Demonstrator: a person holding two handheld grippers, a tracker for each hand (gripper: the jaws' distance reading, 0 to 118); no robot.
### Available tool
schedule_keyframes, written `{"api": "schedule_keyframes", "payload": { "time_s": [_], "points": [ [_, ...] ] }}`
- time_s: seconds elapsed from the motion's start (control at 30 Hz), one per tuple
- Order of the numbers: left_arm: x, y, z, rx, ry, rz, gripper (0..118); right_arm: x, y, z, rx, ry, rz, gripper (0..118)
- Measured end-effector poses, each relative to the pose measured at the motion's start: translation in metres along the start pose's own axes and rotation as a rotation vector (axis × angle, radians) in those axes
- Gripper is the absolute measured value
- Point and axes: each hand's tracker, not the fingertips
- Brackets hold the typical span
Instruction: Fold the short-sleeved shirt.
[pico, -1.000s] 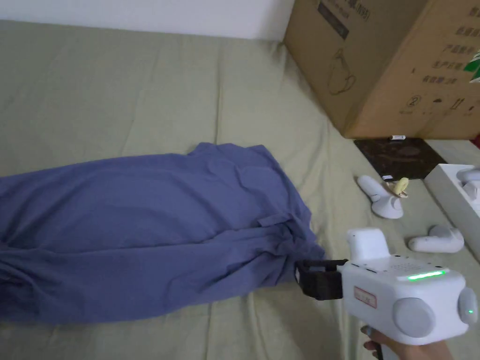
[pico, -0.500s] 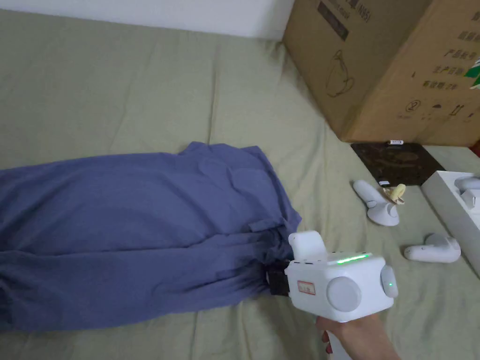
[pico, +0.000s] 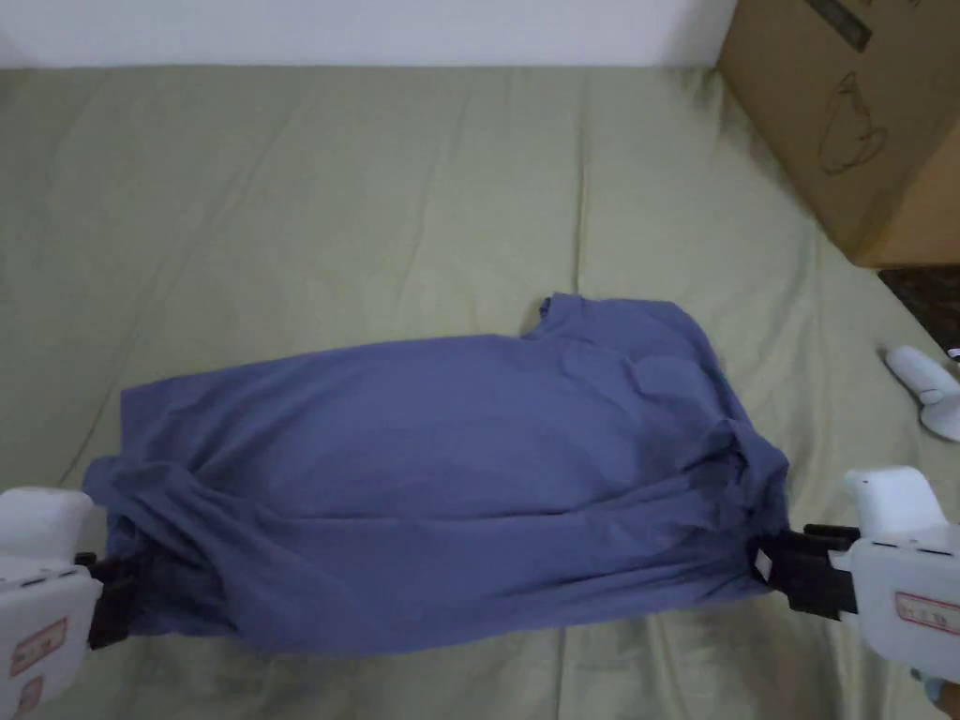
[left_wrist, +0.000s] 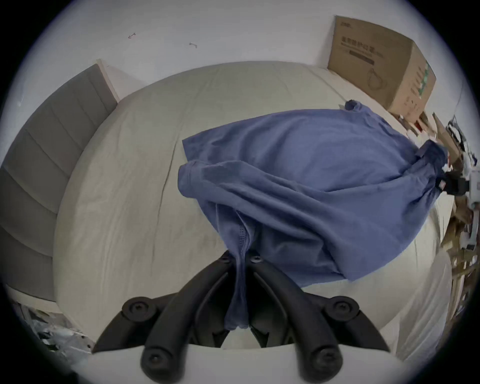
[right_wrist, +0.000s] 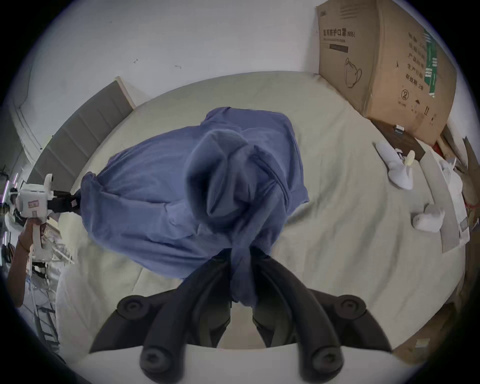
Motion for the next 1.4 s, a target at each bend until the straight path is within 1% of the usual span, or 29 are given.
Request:
{"api": "schedule_keyframes", "payload": {
  "time_s": [0.1, 0.2, 0.37, 0.4, 0.43, 0.47, 0.5, 0.53, 0.6, 0.63, 0.67, 0.73, 0.77, 0.83, 0.9, 0.93, 0.97, 1.0, 1.03, 1.07, 1.1, 1.13, 1.17, 1.2, 1.23, 1.27, 1.3, 1.33, 1.4],
  "points": [
    [-0.005, -0.023, 0.004, -0.044, -0.018, 0.006, 5, -0.007, -0.027, 0.015, -0.033, 0.017, 0.008, 13],
    [-0.007, -0.045, 0.003, -0.107, -0.03, -0.005, 5, -0.013, -0.053, 0.024, -0.074, 0.035, -0.017, 13],
    [-0.007, -0.065, -0.007, -0.144, -0.03, -0.029, 6, -0.013, -0.073, 0.015, -0.127, 0.037, -0.022, 13],
    [-0.008, -0.065, -0.008, -0.14, -0.031, -0.02, 18, -0.014, -0.073, 0.012, -0.131, 0.033, -0.019, 13],
    [-0.01, -0.064, -0.009, -0.136, -0.032, -0.011, 52, -0.015, -0.073, 0.01, -0.133, 0.03, -0.014, 18],
    [-0.012, -0.064, -0.007, -0.128, -0.031, -0.001, 98, -0.015, -0.072, 0.009, -0.13, 0.026, -0.009, 41],
    [-0.012, -0.065, -0.005, -0.117, -0.014, 0.002, 117, -0.016, -0.072, 0.011, -0.12, 0.012, -0.016, 94],
    [-0.015, -0.068, -0.001, -0.112, 0.001, -0.007, 110, -0.018, -0.071, 0.015, -0.098, -0.02, -0.022, 117],
    [-0.021, -0.073, 0.032, -0.044, 0.022, -0.014, 110, -0.017, -0.071, 0.032, -0.031, -0.02, -0.031, 118],
    [-0.021, -0.077, 0.05, -0.012, 0.038, 0.001, 110, -0.013, -0.069, 0.051, 0.079, -0.038, -0.078, 118],
    [-0.023, -0.078, 0.069, -0.01, 0.066, 0.021, 110, -0.011, -0.066, 0.065, 0.078, -0.014, -0.087, 118],
    [-0.028, -0.075, 0.111, 0.023, 0.064, 0.091, 110, -0.012, -0.057, 0.097, 0.149, -0.049, -0.13, 118],
    [-0.036, -0.07, 0.104, 0.072, 0.064, 0.127, 110, -0.024, -0.049, 0.111, 0.228, -0.057, -0.12, 118],
    [-0.033, -0.059, 0.14, 0.198, 0.073, 0.141, 111, -0.052, -0.032, 0.133, 0.39, -0.084, -0.102, 118],
    [-0.019, -0.045, 0.169, 0.335, 0.156, 0.152, 110, -0.07, -0.017, 0.149, 0.486, -0.119, -0.068, 118],
    [-0.014, -0.04, 0.181, 0.412, 0.198, 0.164, 107, -0.079, -0.01, 0.154, 0.534, -0.141, -0.046, 118],
    [-0.009, -0.036, 0.191, 0.476, 0.23, 0.178, 97, -0.088, -0.006, 0.158, 0.582, -0.165, -0.022, 117],
    [-0.003, -0.032, 0.2, 0.556, 0.274, 0.19, 63, -0.099, -0.003, 0.162, 0.636, -0.185, 0.014, 116],
    [-0.002, -0.027, 0.202, 0.613, 0.294, 0.201, 20, -0.087, -0.011, 0.155, 0.689, -0.182, 0.0, 110],
    [0.0, -0.022, 0.205, 0.649, 0.306, 0.213, 0, -0.082, -0.015, 0.153, 0.716, -0.194, 0.03, 88],
    [0.004, -0.019, 0.206, 0.701, 0.322, 0.225, 0, -0.085, -0.015, 0.154, 0.745, -0.19, 0.055, 4],
    [0.001, -0.019, 0.2, 0.673, 0.317, 0.203, 0, -0.085, -0.015, 0.151, 0.78, -0.229, 0.029, 0],
    [0.002, -0.015, 0.197, 0.64, 0.301, 0.184, 0, -0.109, -0.003, 0.156, 0.77, -0.315, 0.14, 0],
    [0.004, -0.014, 0.193, 0.643, 0.306, 0.181, 0, -0.121, 0.004, 0.159, 0.79, -0.202, 0.087, 0],
    [0.005, -0.013, 0.191, 0.639, 0.32, 0.154, 0, -0.128, 0.01, 0.16, 0.729, -0.157, 0.095, 0],
    [0.003, -0.012, 0.187, 0.631, 0.304, 0.15, 0, -0.136, 0.013, 0.16, 0.742, -0.185, 0.098, 0],
    [0.002, -0.011, 0.183, 0.629, 0.301, 0.149, 0, -0.128, 0.007, 0.158, 0.773, -0.167, 0.081, 0],
    [0.002, -0.012, 0.18, 0.633, 0.306, 0.148, 0, -0.125, 0.006, 0.158, 0.777, -0.187, 0.099, 0],
    [0.006, -0.009, 0.177, 0.624, 0.316, 0.137, 0, -0.126, 0.011, 0.162, 0.772, -0.173, 0.085, 0]
  ]
}}
